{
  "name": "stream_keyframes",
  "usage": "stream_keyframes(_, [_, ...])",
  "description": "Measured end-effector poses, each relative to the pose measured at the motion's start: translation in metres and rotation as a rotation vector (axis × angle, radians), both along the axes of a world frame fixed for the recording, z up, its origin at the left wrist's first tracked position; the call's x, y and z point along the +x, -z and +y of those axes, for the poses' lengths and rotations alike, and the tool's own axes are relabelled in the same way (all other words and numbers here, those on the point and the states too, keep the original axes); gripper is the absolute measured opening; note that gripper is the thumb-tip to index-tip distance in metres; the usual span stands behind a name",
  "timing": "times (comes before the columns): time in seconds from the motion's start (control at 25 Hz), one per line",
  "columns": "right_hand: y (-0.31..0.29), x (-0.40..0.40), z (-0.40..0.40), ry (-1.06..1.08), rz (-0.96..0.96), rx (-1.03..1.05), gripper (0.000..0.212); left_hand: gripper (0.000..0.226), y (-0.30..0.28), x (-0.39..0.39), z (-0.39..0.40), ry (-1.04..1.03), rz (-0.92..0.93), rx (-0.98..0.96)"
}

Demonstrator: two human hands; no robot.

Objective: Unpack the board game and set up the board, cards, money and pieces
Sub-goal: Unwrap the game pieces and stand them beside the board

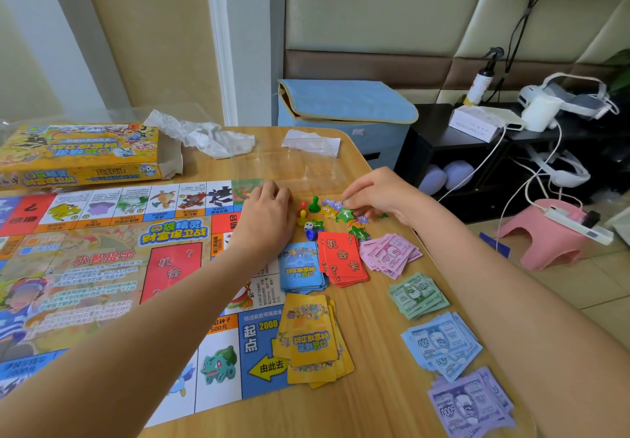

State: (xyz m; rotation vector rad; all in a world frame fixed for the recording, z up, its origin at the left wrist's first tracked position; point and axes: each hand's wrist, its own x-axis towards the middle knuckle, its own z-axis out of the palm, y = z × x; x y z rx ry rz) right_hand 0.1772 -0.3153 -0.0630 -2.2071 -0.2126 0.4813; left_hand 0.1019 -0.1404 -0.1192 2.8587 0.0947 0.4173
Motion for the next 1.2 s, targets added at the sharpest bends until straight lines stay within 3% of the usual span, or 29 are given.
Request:
stream_keyframes(0.28, [-0.005, 0.009, -0.025, 0.182, -0.016, 0.268, 0.011, 0.035, 0.000, 0.000, 0.000, 0.000, -0.007, -0.008])
stream_keyframes(0.48, [0.013, 0.015, -0.041, 0.201, -0.133, -0.051, 0.015, 0.034, 0.000, 0.000, 0.000, 0.002, -0.014, -0.014])
stream_keyframes(0.84, [0.011, 0.009, -0.033, 0.065, -0.345, -0.089, 0.008, 0.034, 0.000, 0.000, 0.000, 0.002, -0.016, -0.008])
stream_keyframes(1.0, [0.005, -0.006, -0.012, -0.239, -0.309, -0.237, 0.015, 0.034, -0.001, 0.000, 0.000, 0.004, -0.013, -0.006])
stream_keyframes(1.2, [0.011, -0.007, 0.000, -0.271, -0.285, -0.253, 0.017, 0.035, -0.001, 0.000, 0.000, 0.001, -0.006, -0.003])
